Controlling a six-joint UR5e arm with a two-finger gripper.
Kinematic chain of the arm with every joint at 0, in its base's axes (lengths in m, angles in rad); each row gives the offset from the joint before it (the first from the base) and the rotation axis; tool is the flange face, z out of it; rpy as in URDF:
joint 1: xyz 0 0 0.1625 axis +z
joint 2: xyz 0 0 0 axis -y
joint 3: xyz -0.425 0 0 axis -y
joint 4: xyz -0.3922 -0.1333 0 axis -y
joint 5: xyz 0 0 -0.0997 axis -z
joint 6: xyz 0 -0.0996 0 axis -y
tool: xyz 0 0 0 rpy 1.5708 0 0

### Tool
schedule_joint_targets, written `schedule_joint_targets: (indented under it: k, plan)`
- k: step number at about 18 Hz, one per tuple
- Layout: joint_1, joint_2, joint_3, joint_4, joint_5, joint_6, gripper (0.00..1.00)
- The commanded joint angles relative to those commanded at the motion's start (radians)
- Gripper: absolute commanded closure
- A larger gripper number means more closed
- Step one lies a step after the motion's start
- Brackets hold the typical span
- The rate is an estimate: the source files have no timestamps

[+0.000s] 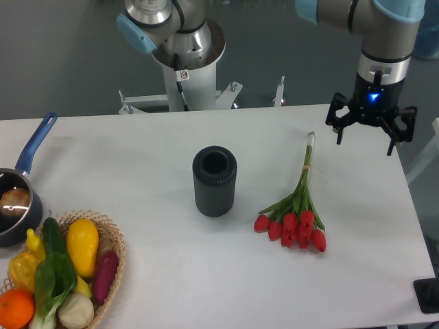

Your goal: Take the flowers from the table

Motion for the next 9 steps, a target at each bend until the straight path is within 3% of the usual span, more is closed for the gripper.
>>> schedule_joint_targets:
  k: [9]
  plan:
    - [0.0, 0.002, -0.009, 0.003, 0.0, -0.003, 0.0]
